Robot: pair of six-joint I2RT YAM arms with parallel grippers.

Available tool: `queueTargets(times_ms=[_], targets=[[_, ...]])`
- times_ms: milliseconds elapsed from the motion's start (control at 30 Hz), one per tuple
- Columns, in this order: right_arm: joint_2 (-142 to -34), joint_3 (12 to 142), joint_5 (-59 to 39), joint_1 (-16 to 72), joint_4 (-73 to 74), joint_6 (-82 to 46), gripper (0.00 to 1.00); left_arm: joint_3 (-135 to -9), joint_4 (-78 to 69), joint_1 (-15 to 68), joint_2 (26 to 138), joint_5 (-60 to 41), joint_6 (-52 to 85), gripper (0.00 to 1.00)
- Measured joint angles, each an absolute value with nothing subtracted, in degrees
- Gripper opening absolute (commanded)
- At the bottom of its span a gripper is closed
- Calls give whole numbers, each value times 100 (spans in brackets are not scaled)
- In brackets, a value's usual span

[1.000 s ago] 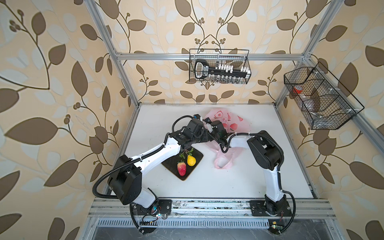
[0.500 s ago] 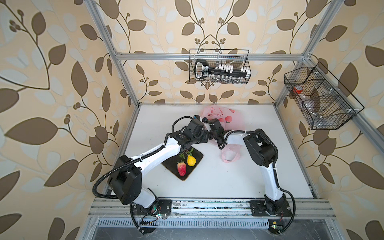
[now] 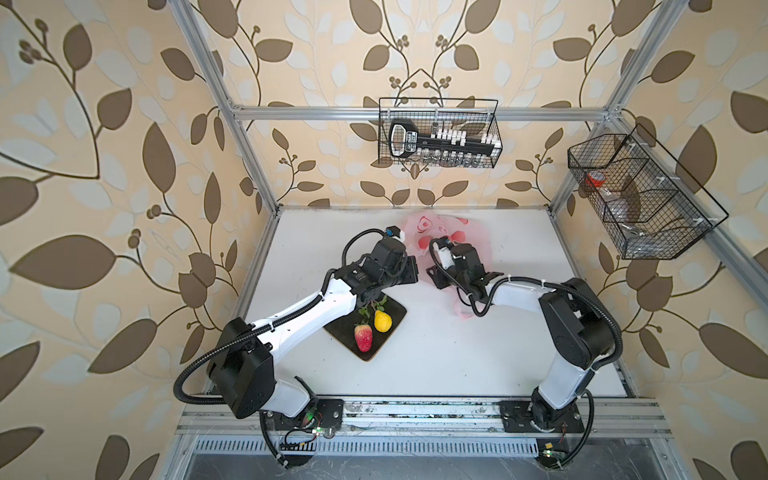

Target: Take the fake fruits out of the plastic bag

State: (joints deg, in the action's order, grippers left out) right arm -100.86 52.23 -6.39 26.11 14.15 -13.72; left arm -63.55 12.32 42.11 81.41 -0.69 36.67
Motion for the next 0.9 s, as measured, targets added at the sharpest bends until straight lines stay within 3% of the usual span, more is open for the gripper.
queueTargets(times_ms=[200, 267, 333, 400, 567, 767, 900], targets=[[-9937, 4661, -1052, 2383, 1564, -2880, 50, -5795, 1090, 5317, 8058, 14, 3922, 16], [-9922, 4560, -1142, 2349, 1673, -3341, 51, -5660, 1096, 5671, 8058, 45, 3999, 31], [-9880, 4421, -1205, 2296, 1802, -3756, 53, -5596, 1142, 5940, 8020, 73, 4060, 57], [-9828, 4274, -1243, 2200, 1914, -4091, 55, -5590, 1284, 6047, 7896, 183, 4110, 76], [-9756, 4080, -1319, 1959, 2104, -4617, 59, -5590, 1708, 5996, 7008, 694, 4108, 99], [-9692, 4066, -1404, 1953, 2224, -4757, 61, -5725, 2204, 5983, 6250, 1428, 4088, 99], [-9692, 4014, -1481, 1953, 2322, -4803, 62, -6049, 2582, 5535, 6265, 1673, 4132, 99]])
